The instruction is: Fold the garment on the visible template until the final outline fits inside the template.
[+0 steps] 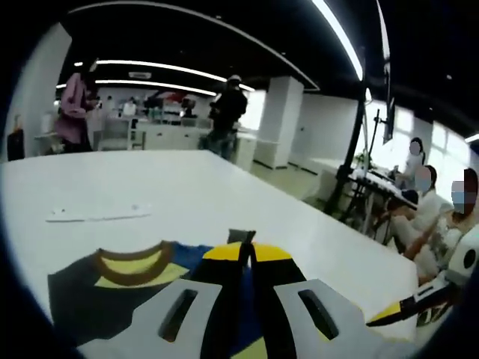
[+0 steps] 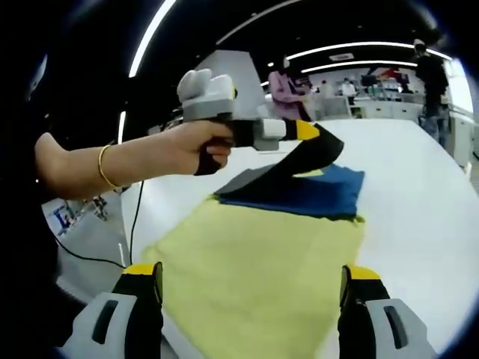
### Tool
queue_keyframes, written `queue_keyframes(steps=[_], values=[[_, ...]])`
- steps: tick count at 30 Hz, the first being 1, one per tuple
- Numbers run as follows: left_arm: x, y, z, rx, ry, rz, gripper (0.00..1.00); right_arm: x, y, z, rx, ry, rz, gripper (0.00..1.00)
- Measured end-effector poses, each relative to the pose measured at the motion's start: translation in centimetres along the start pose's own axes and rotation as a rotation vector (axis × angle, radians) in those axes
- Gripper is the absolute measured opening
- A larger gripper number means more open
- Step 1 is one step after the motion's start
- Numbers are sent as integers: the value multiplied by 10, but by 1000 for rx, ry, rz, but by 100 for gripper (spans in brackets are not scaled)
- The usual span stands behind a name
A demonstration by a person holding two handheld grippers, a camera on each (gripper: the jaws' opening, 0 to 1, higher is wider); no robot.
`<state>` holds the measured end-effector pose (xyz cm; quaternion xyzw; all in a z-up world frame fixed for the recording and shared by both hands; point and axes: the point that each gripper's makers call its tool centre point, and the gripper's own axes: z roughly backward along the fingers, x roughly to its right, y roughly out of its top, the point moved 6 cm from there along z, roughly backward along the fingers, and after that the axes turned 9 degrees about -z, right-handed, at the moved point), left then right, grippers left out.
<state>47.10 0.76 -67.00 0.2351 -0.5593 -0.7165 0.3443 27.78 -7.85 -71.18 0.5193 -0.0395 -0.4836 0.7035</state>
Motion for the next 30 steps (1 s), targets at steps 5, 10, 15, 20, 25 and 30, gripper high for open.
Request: queue_keyframes(steps=[5, 10, 15, 20, 25, 30], values=[[6, -6, -6, -17, -14, -5, 0, 1, 0, 1, 3, -3, -3, 98], [13, -15, -11, -46, -34, -13, 1, 3, 0, 3, 7, -7, -6, 98], [19, -30, -16, -89, -53, -25, 1, 5, 0, 5, 7, -16, -3, 98], [34, -44, -16, -137, -127, -45, 6, 6, 0, 5, 13, -18, -7, 98], [47, -47, -14, -127, -181, -49, 18, 6, 0, 5, 13, -14, -7, 99], [51, -40, -13, -98, -203, -74, 43, 6, 0, 6, 6, -10, -10, 99]])
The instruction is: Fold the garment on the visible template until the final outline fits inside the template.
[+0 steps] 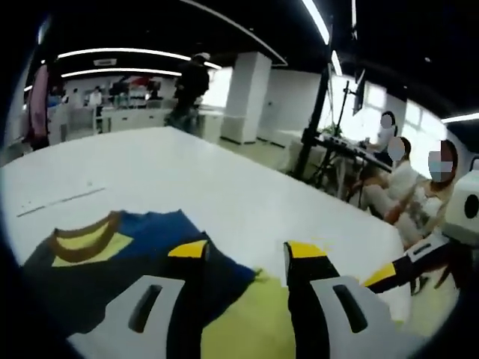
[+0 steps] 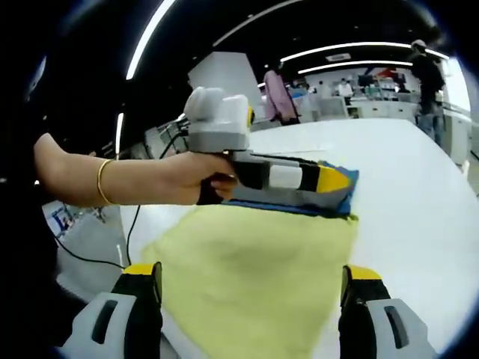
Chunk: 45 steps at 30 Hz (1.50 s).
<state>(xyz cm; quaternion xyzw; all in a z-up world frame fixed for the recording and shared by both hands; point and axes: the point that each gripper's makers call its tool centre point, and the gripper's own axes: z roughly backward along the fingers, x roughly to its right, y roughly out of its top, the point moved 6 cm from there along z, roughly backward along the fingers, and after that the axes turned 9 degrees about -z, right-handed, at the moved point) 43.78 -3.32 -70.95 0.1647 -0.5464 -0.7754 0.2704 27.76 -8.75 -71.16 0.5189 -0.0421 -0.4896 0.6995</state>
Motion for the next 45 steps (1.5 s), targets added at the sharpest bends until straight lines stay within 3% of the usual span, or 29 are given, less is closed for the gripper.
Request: queue_keyframes(steps=[5, 8, 14, 20, 29, 45], values=[[-1, 5, 6, 37, -27, 45, 70, 0, 1, 3, -18, 3, 14, 99], [-3, 6, 13, 40, -34, 26, 83, 1, 1, 7, -52, 0, 6, 99], [-6, 10, 31, 64, -44, 28, 98, -3, 5, 9, -64, 18, 42, 99], [-9, 11, 56, 64, -60, 13, 99, -8, 11, 9, -86, 39, 85, 99], [-14, 1, 104, 37, -63, -24, 99, -16, 16, 8, -127, 69, 146, 99], [-21, -38, 185, -44, -43, -58, 99, -21, 15, 14, -201, 80, 223, 98]])
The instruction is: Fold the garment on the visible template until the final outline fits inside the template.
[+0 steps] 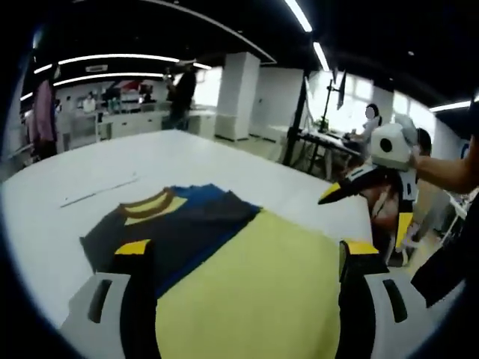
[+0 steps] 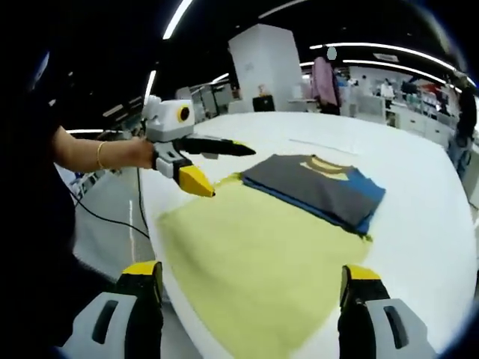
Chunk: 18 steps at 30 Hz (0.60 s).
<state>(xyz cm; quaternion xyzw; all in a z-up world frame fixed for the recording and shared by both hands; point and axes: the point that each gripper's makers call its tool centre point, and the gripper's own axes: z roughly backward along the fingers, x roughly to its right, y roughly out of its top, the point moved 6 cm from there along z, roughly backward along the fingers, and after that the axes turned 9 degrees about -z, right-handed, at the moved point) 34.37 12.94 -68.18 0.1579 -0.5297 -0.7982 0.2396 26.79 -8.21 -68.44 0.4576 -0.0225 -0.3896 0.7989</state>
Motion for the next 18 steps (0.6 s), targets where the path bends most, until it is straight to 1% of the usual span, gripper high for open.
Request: queue_keyframes(steps=[5, 10, 12, 15, 18], values=[[6, -13, 18, -33, -11, -21, 98, -1, -2, 2, -22, -2, 20, 97], [13, -22, 32, -47, -18, -24, 95, -3, -6, 3, -48, -5, 40, 95], [17, -27, 39, -66, -29, -34, 94, -3, -9, 4, -59, -6, 44, 94], [19, -34, 48, -84, -32, -43, 90, -4, -13, 5, -82, -12, 52, 92], [21, -40, 55, -90, -25, -30, 89, -5, -17, 6, -97, -14, 64, 89]])
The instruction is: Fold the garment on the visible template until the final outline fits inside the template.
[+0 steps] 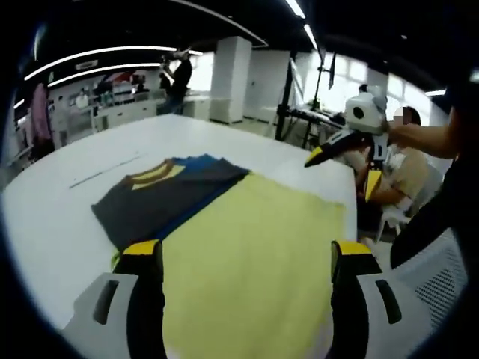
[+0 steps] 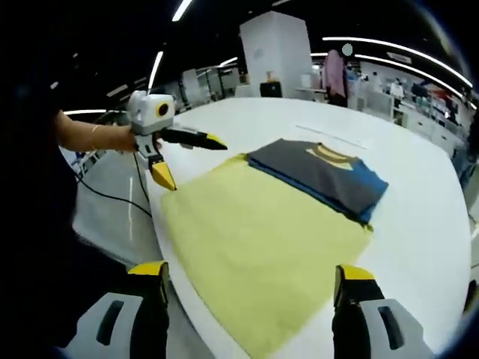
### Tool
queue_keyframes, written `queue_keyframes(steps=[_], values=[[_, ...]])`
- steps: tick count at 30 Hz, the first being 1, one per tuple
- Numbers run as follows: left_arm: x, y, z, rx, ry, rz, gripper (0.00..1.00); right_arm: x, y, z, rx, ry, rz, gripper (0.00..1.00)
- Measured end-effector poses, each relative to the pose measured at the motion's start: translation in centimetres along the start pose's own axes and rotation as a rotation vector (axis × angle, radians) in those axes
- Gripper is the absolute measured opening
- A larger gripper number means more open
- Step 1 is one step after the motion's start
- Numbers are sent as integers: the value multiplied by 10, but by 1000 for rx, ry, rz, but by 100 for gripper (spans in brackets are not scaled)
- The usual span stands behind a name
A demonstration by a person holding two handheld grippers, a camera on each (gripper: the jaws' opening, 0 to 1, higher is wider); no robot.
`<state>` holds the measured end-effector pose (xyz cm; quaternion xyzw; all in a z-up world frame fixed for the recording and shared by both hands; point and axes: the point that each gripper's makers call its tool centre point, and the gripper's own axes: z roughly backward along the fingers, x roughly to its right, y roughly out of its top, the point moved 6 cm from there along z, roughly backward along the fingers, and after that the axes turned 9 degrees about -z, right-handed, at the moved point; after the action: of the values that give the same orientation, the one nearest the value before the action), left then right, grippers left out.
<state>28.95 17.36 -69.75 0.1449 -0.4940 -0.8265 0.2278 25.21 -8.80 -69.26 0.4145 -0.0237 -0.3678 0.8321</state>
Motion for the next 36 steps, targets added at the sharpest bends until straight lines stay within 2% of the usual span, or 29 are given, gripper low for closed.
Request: queue_keyframes(steps=[7, 10, 12, 18, 21, 23, 29, 32, 36], values=[[9, -24, 18, -81, -4, -43, 81, -5, -13, -1, -48, 1, 20, 82], [13, -35, 28, -102, -11, -11, 77, -5, -21, -1, -96, -9, 53, 74], [17, -40, 32, -108, -17, -2, 75, -7, -25, -3, -119, -14, 78, 72], [26, -57, 42, -158, -26, -14, 67, -11, -38, -7, -173, -19, 111, 66], [31, -66, 45, -206, -33, -37, 63, -10, -44, -8, -200, -32, 129, 64], [33, -69, 45, -205, -37, -43, 60, -9, -47, -7, -214, -37, 146, 62], [39, -78, 46, -269, -46, -123, 52, -5, -54, -8, -211, -48, 142, 53], [43, -79, 47, -292, -56, -203, 44, -5, -58, -9, -224, -48, 142, 50], [45, -83, 46, -303, -53, -187, 43, -5, -65, -12, -253, -44, 162, 48]])
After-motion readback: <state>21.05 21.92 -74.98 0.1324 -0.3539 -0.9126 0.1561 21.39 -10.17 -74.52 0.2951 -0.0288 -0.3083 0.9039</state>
